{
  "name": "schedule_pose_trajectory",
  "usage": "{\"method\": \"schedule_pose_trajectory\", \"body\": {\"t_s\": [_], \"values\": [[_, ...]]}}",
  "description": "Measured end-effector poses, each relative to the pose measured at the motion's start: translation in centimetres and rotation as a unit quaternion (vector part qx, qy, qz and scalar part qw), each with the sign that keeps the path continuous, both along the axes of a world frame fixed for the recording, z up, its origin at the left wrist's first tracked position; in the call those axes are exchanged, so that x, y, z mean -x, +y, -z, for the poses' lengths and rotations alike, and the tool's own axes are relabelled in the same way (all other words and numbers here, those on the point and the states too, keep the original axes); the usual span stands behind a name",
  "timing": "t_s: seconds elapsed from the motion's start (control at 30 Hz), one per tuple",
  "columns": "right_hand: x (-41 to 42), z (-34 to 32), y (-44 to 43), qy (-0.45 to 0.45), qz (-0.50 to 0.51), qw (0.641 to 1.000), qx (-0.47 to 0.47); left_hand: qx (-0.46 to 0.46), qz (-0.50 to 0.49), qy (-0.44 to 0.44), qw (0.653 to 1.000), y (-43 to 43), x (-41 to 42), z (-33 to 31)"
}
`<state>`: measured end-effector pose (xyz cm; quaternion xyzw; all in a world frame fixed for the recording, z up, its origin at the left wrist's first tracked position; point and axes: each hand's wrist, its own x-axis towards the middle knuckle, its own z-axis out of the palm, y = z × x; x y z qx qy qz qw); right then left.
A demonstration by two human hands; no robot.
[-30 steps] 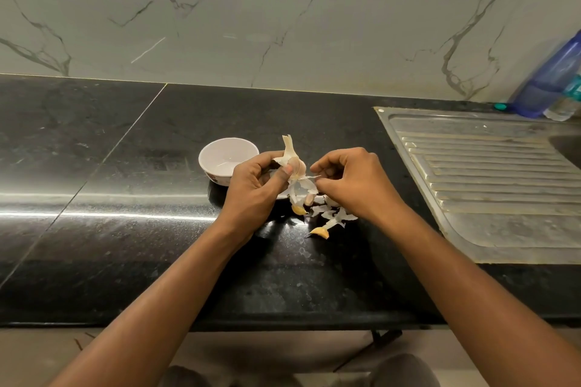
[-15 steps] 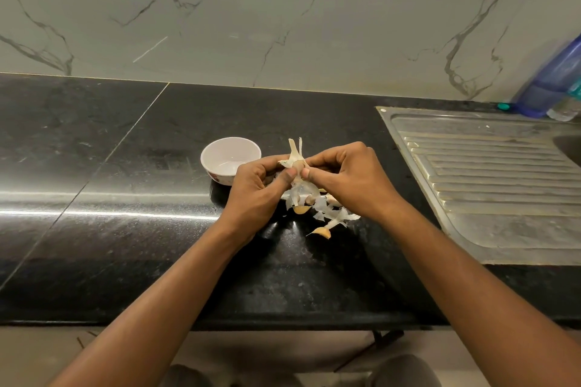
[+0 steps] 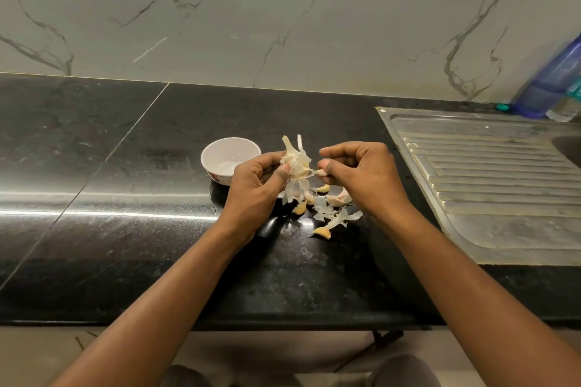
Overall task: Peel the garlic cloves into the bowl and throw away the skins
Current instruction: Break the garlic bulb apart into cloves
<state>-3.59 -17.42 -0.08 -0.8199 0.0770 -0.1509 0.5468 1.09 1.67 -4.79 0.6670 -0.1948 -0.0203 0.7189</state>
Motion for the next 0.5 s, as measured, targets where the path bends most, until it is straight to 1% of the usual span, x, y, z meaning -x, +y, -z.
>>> {"method": "schedule_pose_trajectory", "body": {"t_s": [0.03,0.13,0.23,0.3,0.4,0.43,0.5], "values": [[0.0,0.1,-0.4,0.002,0.007,1.000,0.025,-0.003,-0.003,0.000,1.000,0.0,0.0,0.0],[0.2,0.3,-1.0,0.017,0.003,0.990,0.137,-0.005,-0.008,0.004,1.000,-0.1,-0.2,0.1],[0.5,0.3,-0.9,0.049,-0.027,0.983,0.175,-0.004,0.003,0.009,1.000,-0.1,-0.1,0.0],[0.5,0.3,-0.6,0.052,-0.038,0.979,0.193,-0.008,0.010,0.006,1.000,-0.1,0.0,-0.1],[0.4,0.1,-0.2,0.034,-0.033,0.979,0.196,-0.006,0.017,0.006,1.000,-0.1,0.2,-0.3],[0.4,0.0,-0.1,0.026,-0.035,0.983,0.179,-0.006,0.019,0.007,1.000,0.0,0.3,-0.4],[0.3,-0.3,0.3,0.023,-0.053,0.992,0.114,-0.007,0.024,0.008,1.000,0.0,0.3,-0.5]]}}
